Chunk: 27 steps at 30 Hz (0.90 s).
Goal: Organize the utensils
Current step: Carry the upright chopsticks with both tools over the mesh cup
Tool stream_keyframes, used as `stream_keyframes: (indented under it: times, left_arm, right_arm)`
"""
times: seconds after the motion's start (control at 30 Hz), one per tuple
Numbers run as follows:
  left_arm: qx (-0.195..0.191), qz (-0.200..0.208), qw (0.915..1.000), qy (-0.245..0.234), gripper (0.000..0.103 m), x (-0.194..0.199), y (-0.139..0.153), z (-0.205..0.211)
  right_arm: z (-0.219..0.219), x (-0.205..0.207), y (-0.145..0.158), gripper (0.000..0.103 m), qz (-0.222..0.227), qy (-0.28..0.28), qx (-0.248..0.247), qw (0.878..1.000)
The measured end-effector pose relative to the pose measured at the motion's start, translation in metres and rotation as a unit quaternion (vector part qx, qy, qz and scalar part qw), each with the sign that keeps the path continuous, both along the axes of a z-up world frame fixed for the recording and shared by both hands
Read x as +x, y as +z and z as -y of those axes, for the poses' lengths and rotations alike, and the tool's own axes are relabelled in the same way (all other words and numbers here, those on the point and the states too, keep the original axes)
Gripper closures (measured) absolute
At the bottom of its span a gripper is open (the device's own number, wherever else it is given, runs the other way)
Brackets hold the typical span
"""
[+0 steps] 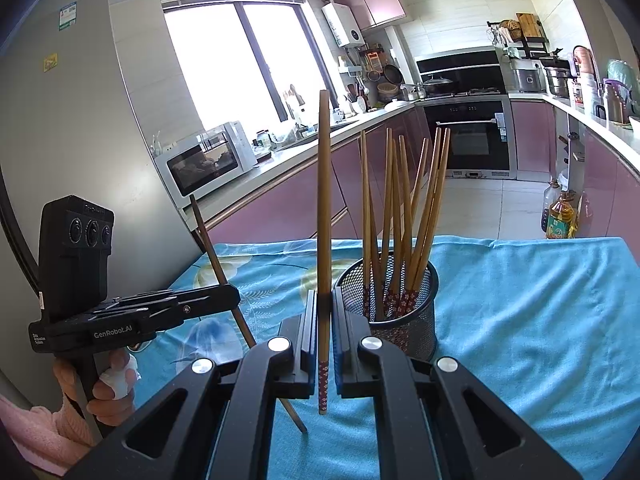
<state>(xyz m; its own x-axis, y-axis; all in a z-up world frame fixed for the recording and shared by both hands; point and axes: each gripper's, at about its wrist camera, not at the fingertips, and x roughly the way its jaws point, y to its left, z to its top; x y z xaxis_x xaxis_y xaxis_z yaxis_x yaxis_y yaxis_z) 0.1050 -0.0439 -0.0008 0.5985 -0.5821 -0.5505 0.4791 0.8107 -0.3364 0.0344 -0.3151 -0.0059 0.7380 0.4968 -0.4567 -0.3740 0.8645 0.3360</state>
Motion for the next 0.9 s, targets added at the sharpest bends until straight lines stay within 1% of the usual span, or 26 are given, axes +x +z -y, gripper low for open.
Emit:
stream_keyframes:
  times: [0.4,0.9]
  left_arm:
    - [0.003,0.004,1.0,-0.001,0.096,0.004,0.002,0.003]
    - [0.009,0.017,0.9998,-0.003,0.096,0.006,0.012,0.007]
  right_arm:
    - [0.004,0.001,0.005,0.097,0.006,-0.005,0.001,1.0]
    - [0.007,0.001,0.011,0.097,0.015,-0.009,-0.003,1.0]
